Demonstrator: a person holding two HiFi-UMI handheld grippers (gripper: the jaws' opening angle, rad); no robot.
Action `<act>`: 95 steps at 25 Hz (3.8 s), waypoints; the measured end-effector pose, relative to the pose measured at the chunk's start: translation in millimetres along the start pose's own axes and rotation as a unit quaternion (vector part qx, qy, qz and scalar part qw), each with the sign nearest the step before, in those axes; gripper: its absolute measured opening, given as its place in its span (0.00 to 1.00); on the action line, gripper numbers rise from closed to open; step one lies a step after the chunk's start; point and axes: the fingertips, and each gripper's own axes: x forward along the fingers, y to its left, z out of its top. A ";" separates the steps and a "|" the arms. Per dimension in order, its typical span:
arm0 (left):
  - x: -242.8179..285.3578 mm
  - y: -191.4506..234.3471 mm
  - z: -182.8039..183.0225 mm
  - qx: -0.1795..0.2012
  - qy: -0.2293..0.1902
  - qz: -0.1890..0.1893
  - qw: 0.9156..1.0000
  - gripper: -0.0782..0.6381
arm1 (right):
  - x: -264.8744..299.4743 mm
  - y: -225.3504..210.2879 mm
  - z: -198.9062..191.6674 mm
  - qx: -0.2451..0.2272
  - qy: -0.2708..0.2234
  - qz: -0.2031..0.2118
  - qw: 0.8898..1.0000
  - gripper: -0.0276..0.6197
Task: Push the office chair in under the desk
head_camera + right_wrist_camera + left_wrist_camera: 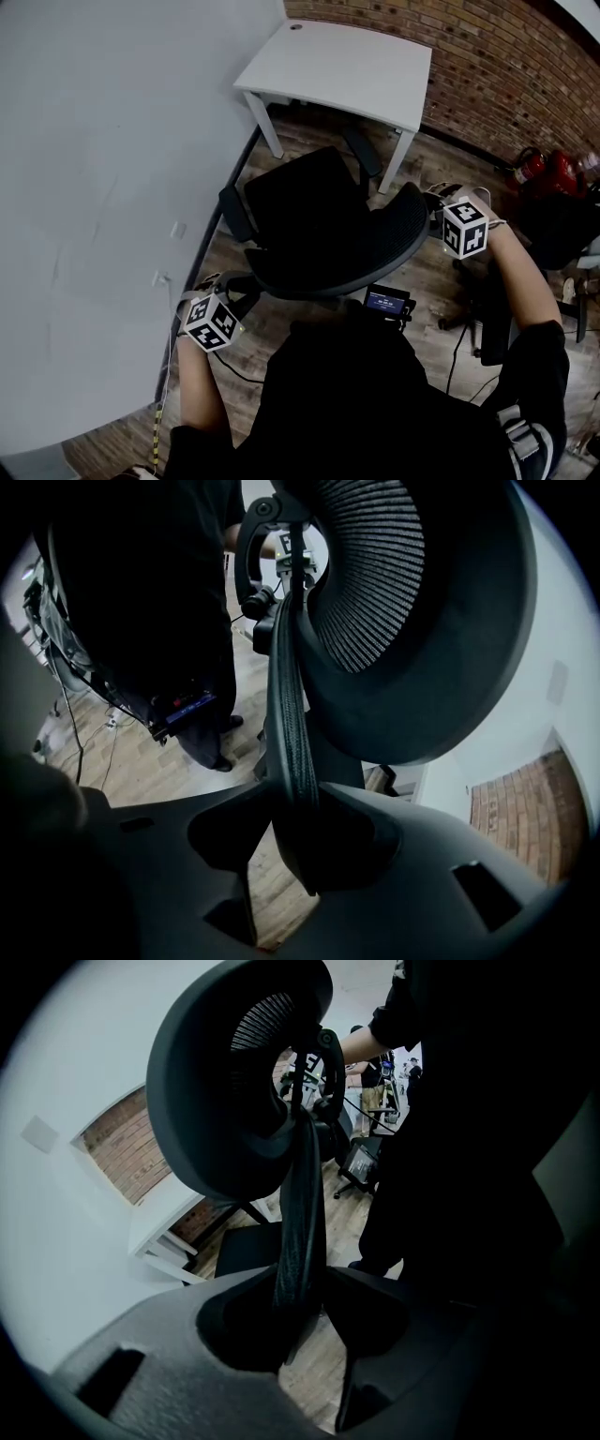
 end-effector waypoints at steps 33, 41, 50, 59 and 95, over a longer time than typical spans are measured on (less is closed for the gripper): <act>-34.8 80.6 -94.2 0.125 -0.034 -0.064 0.990 0.34 | 18.6 38.7 122.2 0.156 0.040 -0.109 0.981 0.30; -38.8 101.2 -105.8 0.153 -0.040 -0.076 0.984 0.34 | 22.3 44.5 146.8 0.184 0.041 -0.126 0.974 0.30; -41.1 125.1 -122.2 0.177 -0.040 -0.084 0.980 0.34 | 29.4 42.8 174.0 0.204 0.045 -0.150 0.966 0.30; -42.4 150.5 -133.2 0.201 -0.028 -0.096 0.974 0.35 | 35.1 39.7 199.1 0.218 0.043 -0.173 0.960 0.29; -23.8 190.9 -144.5 0.239 0.000 -0.078 0.968 0.35 | 53.6 16.4 205.5 0.212 0.018 -0.187 0.959 0.25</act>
